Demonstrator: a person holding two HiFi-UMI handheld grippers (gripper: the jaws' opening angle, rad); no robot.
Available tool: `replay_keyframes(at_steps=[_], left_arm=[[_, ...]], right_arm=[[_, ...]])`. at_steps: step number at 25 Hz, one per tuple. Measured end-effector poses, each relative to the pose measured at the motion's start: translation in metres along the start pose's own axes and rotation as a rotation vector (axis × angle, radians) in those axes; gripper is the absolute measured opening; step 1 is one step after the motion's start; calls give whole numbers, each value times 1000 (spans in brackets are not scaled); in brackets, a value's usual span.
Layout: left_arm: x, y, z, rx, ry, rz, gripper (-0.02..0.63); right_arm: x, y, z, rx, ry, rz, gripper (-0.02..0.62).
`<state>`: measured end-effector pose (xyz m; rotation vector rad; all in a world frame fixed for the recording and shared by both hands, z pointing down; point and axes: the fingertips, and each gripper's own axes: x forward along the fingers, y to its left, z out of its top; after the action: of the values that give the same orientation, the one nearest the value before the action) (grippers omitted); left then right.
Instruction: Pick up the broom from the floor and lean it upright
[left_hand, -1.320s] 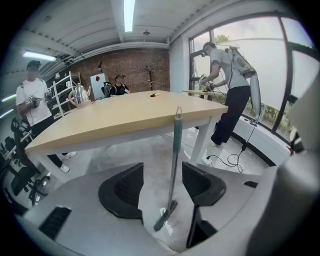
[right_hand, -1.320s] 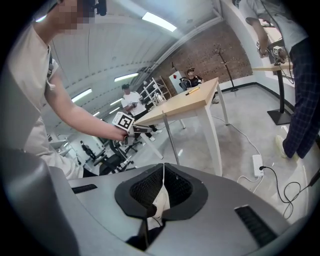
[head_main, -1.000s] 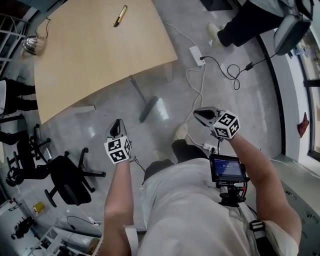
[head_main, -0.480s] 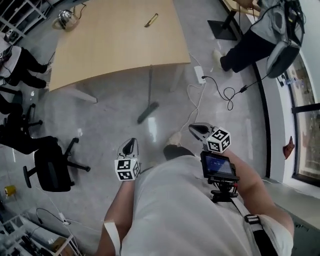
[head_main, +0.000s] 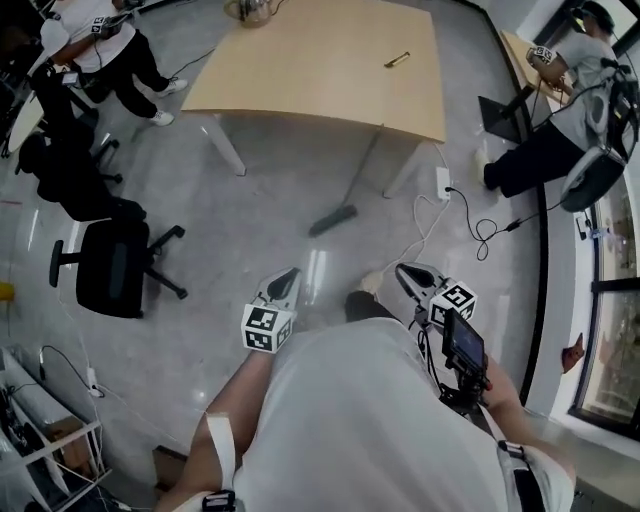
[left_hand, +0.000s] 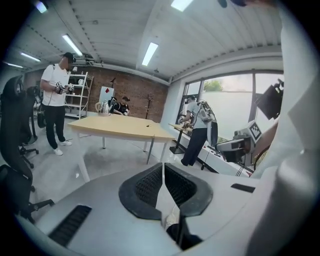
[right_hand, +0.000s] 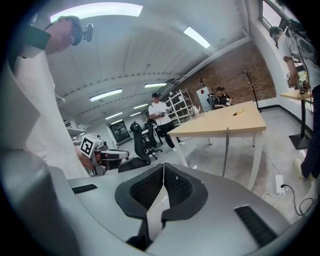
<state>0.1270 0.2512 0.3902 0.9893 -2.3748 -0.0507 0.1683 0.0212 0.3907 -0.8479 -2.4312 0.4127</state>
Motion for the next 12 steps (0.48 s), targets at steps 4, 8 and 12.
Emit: replay_keyframes(at_steps=[4,8,12], left_arm=[[49,25,67,-11,115,-58,20],[99,61,159,13,160,-85,20],[103,41,129,8,134,-112,20]], right_arm=[[25,-34,61,101,10,-20,17],[54,-77,153,136,-26,-45,17],[34,-75,125,109,-35,-73,17]])
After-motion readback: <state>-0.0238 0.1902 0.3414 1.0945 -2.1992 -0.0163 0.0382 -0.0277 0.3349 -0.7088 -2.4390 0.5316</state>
